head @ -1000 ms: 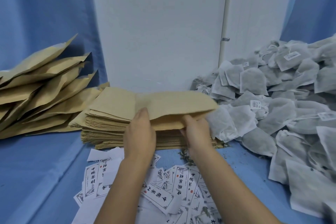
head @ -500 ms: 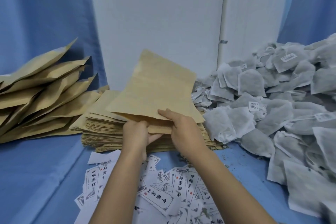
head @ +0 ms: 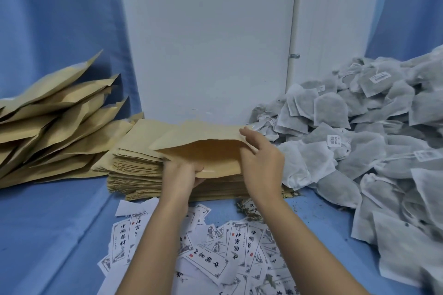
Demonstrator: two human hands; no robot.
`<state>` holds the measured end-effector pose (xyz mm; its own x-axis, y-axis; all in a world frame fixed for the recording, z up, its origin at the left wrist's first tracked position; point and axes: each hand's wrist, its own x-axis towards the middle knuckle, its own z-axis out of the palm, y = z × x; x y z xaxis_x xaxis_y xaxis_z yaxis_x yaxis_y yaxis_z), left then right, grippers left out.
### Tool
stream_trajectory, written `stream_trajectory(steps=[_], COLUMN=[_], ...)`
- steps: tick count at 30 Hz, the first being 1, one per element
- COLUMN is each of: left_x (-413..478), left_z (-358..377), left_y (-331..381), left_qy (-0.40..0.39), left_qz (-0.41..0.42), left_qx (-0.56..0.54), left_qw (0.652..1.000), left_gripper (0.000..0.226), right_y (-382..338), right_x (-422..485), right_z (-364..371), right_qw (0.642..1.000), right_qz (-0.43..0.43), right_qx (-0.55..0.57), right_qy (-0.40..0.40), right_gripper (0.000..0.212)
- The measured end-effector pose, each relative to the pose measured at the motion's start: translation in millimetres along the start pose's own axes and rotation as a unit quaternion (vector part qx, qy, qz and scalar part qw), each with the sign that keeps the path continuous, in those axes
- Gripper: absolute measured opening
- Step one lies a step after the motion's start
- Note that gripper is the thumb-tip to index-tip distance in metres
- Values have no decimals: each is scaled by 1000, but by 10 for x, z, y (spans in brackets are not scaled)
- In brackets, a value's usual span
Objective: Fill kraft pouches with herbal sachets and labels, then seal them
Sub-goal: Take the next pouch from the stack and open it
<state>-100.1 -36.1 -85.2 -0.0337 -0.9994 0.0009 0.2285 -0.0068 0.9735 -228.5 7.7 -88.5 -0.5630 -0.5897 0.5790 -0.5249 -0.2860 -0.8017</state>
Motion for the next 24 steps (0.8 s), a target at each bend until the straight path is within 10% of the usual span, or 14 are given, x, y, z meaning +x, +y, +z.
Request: stream_trajectory(steps=[4, 12, 17, 24], left_x=[30, -15, -68, -62], left_z=[-47, -79, -48, -39], left_y=[25, -36, -92, -105], left_qy=[28, 106, 144, -71], left_qz=[116, 194, 312, 442], left_qx=[22, 65, 273, 303], left_qw=[993, 973, 898, 842], left_gripper=[98, 20, 34, 55], right_y=[4, 8, -3, -29], right_x=[29, 24, 16, 24], right_z=[1, -16, -6, -27], right_qw=[998, 994, 994, 977], right_qz=[37, 36, 23, 4], right_qx=[46, 103, 103, 209], right_qy=[1, -18, -17, 44], right_gripper=[36, 54, 51, 30])
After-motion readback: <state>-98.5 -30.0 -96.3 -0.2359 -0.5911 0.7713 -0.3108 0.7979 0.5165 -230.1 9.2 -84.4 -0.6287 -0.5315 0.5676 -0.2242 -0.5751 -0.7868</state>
